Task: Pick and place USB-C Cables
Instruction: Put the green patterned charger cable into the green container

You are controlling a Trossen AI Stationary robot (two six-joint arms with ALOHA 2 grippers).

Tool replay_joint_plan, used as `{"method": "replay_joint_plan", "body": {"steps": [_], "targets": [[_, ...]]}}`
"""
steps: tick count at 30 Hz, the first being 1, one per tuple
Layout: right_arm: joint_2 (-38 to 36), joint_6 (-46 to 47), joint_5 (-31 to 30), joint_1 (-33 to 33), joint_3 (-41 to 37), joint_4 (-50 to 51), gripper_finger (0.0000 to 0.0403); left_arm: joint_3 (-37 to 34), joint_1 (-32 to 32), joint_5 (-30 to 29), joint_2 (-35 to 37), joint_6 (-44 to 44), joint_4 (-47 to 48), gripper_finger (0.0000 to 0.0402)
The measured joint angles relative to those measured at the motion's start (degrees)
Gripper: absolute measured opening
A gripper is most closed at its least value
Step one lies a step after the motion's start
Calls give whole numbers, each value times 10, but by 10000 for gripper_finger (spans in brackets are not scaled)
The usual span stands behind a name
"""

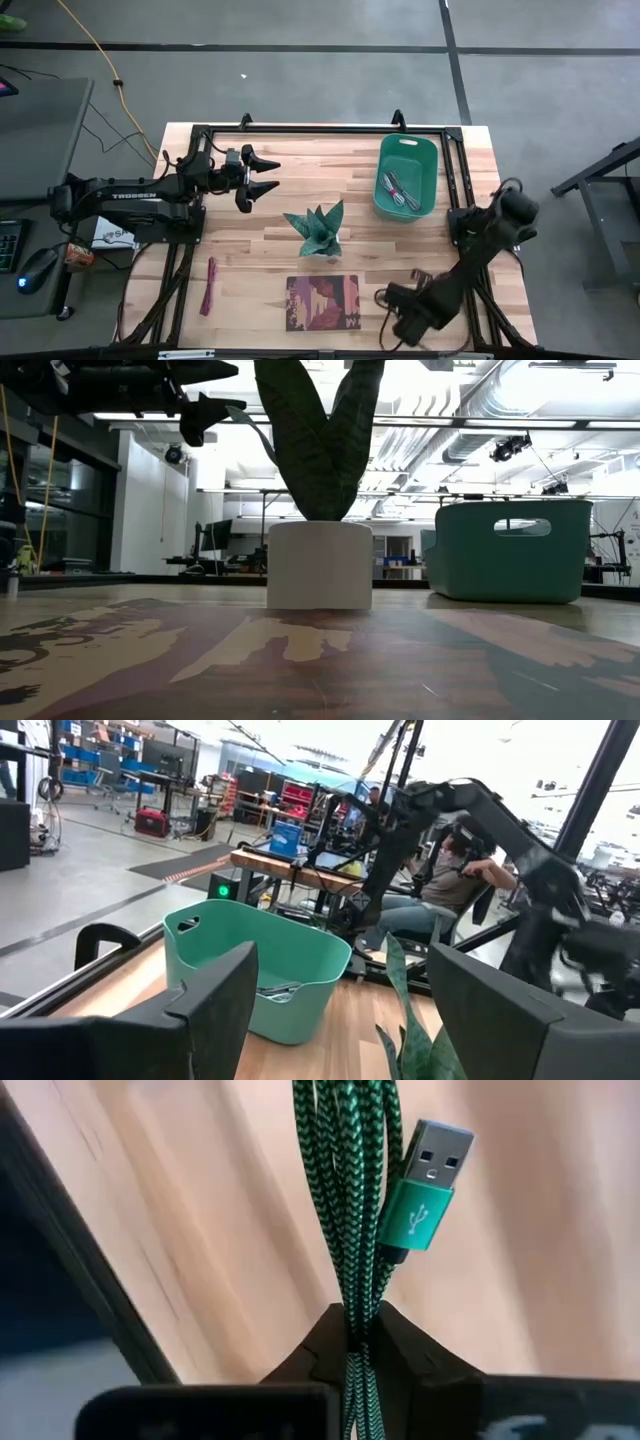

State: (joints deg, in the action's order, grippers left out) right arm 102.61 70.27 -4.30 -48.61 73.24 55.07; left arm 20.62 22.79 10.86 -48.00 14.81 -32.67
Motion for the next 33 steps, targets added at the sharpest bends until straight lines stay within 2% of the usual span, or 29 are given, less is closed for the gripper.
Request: {"method": "replay_joint_plan", "body": {"steps": [4, 8, 14, 18, 20, 22, 24, 29, 33], "targets": [[-71, 5, -91, -20, -35, 1, 5, 0, 0, 0, 0, 0, 2, 271], [-149, 17, -143, -36, -112, -52, 5, 0, 0, 0, 0, 0, 2, 271], [-269, -21, -190, -39, -286, -282, 4, 0, 0, 0, 0, 0, 0, 271], [-316, -127, -241, -19, -378, -465, 4, 0, 0, 0, 0, 0, -2, 271], [-321, -213, -251, 3, -412, -545, 3, 0, 0, 0, 0, 0, -2, 271], [-325, -311, -241, 38, -432, -629, 3, 0, 0, 0, 0, 0, -4, 271], [-326, -392, -204, 85, -440, -678, 3, 0, 0, 0, 0, 0, -5, 271], [-336, -515, -48, 234, -441, -692, 3, 0, 0, 1, 0, 0, -6, 271], [-396, -582, 16, 339, -441, -661, 3, 0, 0, 0, 0, 0, -6, 271]]}}
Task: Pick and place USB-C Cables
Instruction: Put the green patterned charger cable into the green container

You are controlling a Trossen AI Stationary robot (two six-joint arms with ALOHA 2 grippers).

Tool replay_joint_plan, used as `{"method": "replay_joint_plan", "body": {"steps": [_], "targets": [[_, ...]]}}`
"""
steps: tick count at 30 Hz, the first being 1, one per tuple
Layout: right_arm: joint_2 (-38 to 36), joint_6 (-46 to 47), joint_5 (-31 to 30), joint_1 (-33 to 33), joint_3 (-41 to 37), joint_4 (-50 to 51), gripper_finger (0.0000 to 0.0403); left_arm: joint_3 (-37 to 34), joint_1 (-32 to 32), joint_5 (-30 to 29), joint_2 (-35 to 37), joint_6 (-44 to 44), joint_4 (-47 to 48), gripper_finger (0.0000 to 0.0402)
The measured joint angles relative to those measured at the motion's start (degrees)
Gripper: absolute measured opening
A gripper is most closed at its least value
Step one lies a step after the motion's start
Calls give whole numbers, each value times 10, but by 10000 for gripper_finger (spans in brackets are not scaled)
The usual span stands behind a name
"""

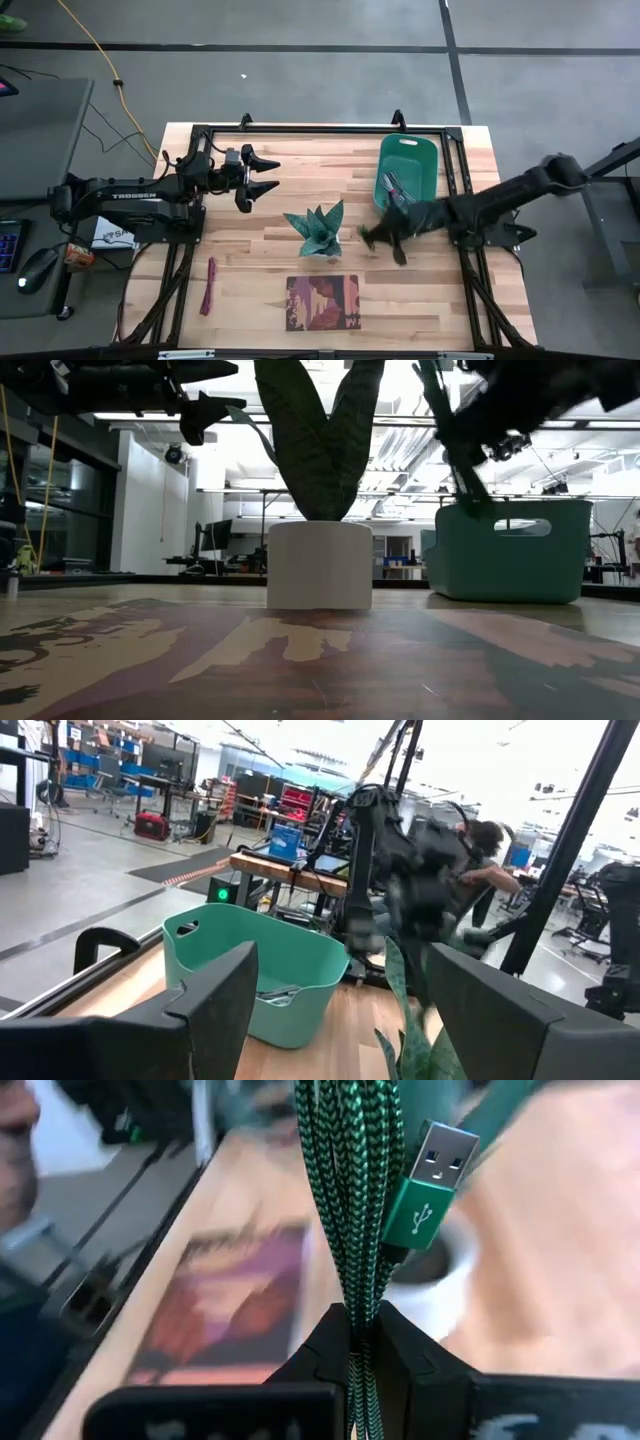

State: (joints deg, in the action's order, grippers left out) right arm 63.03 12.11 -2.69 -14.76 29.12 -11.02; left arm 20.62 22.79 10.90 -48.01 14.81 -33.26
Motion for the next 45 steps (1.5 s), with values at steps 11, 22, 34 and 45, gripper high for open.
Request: {"method": "replay_joint_plan", "body": {"steps": [11, 22, 34, 45], "targets": [[-280, -148, -6, 84, 0, 49, 3, 0, 0, -14, 0, -15, -9, 271], [-327, -166, -31, 84, 0, 61, 3, 0, 0, -15, 0, -22, -16, 271], [-309, -119, -139, 84, 8, 77, 3, 0, 0, -15, 0, -20, -30, 271], [-135, 107, -340, 152, 253, 514, 3, 0, 0, -15, 0, -20, -30, 271]]}}
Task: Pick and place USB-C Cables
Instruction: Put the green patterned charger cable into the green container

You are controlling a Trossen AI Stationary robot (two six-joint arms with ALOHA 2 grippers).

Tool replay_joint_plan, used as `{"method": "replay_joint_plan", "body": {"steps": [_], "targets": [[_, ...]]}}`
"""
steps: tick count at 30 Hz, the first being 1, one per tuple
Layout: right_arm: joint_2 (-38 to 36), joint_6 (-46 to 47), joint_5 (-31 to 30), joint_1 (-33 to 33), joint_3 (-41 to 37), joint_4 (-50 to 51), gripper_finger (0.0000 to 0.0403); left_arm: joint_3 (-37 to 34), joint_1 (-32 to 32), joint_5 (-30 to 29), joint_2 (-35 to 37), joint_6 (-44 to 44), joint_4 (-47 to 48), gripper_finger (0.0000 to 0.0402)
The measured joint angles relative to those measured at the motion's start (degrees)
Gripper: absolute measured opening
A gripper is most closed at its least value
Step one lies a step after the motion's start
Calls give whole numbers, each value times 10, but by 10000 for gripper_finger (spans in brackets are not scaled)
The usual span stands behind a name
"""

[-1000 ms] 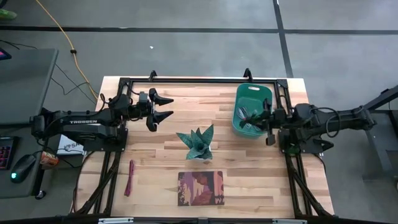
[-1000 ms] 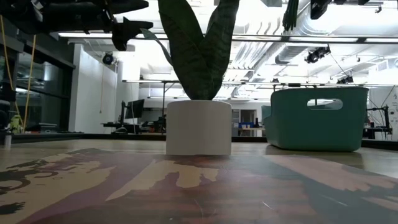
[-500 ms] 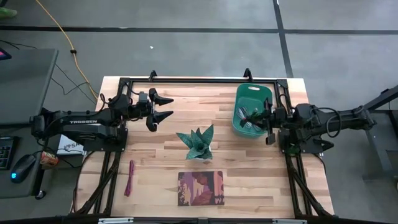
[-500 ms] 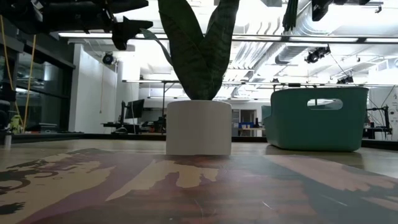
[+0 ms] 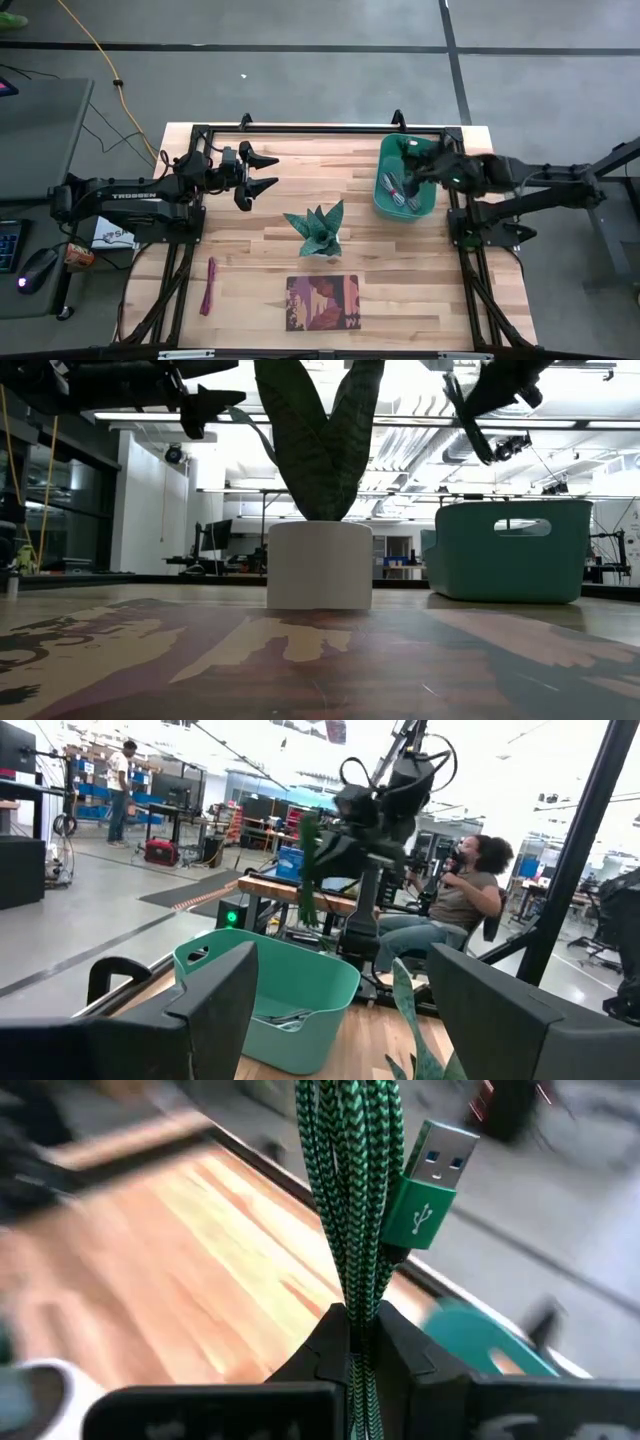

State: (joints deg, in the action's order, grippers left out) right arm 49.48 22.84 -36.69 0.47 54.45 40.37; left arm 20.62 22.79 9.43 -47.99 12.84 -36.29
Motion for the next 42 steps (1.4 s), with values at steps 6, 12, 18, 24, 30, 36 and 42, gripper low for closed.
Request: {"method": "replay_joint_plan", "body": {"steps": [6, 12, 18, 24, 30, 36, 42], "targets": [[95, 81, 43, 54, 74, 150, 3, 0, 0, 0, 0, 0, 0, 271], [154, 115, 145, 109, 40, 164, 3, 0, 0, 0, 0, 0, 0, 271], [219, 134, 209, 174, -34, 149, 3, 0, 0, 0, 0, 5, 0, 271], [274, 129, 260, 221, -95, 88, 3, 0, 0, 0, 0, 5, 0, 271], [318, 117, 298, 245, -133, 21, 3, 0, 0, 0, 0, 5, 0, 271], [341, 117, 305, 247, -135, -1, 16, 0, 0, 0, 0, 5, 0, 271], [339, 117, 307, 247, -135, -4, 42, 0, 0, 0, 0, 5, 0, 271]]}}
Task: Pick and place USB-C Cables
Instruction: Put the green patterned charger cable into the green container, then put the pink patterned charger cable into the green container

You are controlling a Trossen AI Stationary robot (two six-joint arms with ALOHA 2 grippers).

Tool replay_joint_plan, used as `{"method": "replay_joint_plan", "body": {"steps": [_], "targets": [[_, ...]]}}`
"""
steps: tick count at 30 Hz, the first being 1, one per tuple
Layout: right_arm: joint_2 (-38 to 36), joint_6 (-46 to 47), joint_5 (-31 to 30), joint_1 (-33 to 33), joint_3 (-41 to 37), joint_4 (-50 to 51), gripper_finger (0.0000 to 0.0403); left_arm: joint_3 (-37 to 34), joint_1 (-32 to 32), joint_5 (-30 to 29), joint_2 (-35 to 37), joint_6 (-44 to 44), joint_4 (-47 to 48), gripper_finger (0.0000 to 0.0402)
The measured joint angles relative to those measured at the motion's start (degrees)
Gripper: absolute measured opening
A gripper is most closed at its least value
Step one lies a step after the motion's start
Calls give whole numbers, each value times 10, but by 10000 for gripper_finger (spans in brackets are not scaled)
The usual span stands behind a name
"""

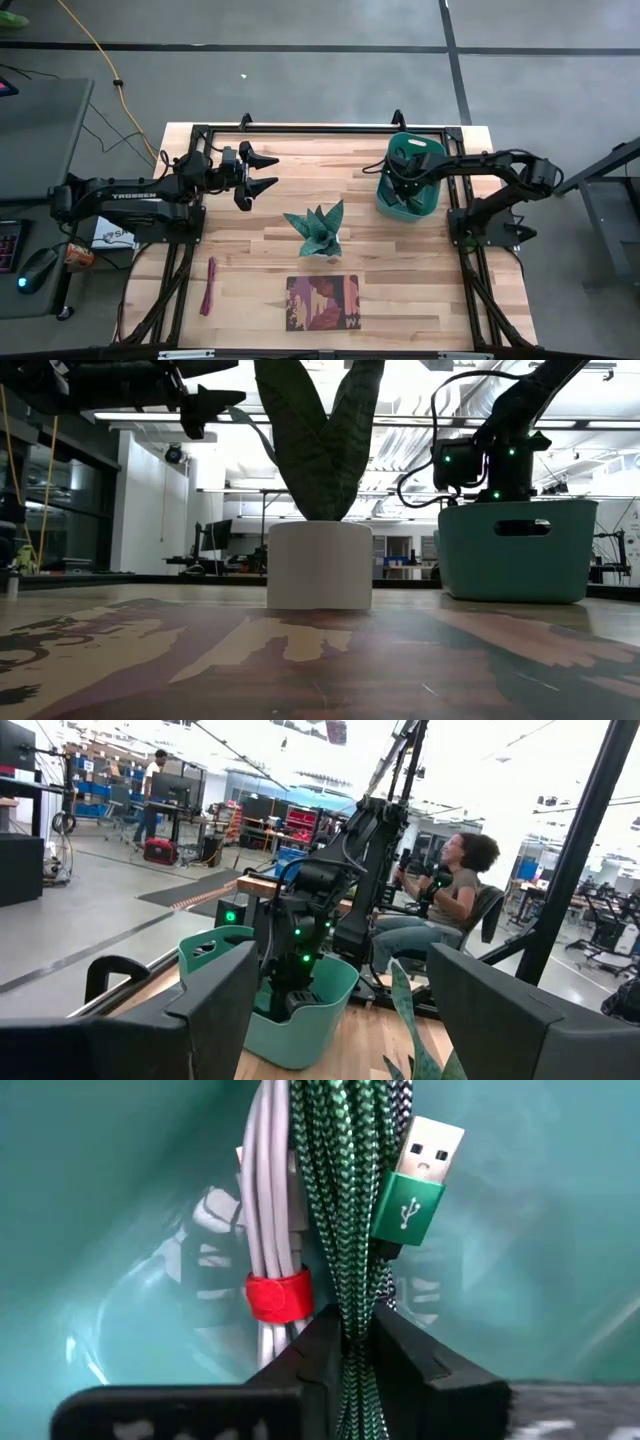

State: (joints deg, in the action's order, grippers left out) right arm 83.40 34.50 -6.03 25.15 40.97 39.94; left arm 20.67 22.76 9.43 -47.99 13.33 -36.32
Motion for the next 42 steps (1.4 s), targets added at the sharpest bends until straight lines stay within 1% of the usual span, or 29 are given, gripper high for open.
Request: {"method": "replay_joint_plan", "body": {"steps": [6, 9, 11, 14, 18, 23, 27, 31, 33, 36, 39, 42], "targets": [[0, 0, 0, 0, 0, -3, 62, 0, 0, 0, 0, 0, 0, 271], [0, -3, 3, 0, 0, -4, 80, 0, 0, 0, 0, 0, 0, 271], [0, -5, 3, 0, 0, -3, 100, 0, 0, 0, 0, 0, 0, 271], [0, -23, 6, 0, 5, 8, 140, 0, 0, 0, 0, 0, 0, 271], [-1, -46, 7, 0, 30, 48, 192, 0, 0, 0, 0, 0, 0, 271], [-9, -70, 6, -1, 82, 121, 230, 0, 0, 0, 0, 0, 0, 271], [-45, -90, -13, -13, 120, 155, 238, 0, 0, 0, 0, 0, 2, 271], [-122, -110, -53, -44, 124, 144, 238, 0, 0, 0, 0, 0, 8, 271], [-172, -110, -72, -65, 110, 116, 238, 0, 0, 0, 0, 0, 9, 271], [-248, -111, -70, -96, 71, 29, 238, 0, 0, 0, 0, 0, 9, 271], [-317, -137, -52, -127, 16, -118, 238, 0, 0, 0, 0, 1, 9, 271], [-362, -173, -23, -152, -47, -304, 238, 0, 0, 0, 0, 2, 9, 271]]}}
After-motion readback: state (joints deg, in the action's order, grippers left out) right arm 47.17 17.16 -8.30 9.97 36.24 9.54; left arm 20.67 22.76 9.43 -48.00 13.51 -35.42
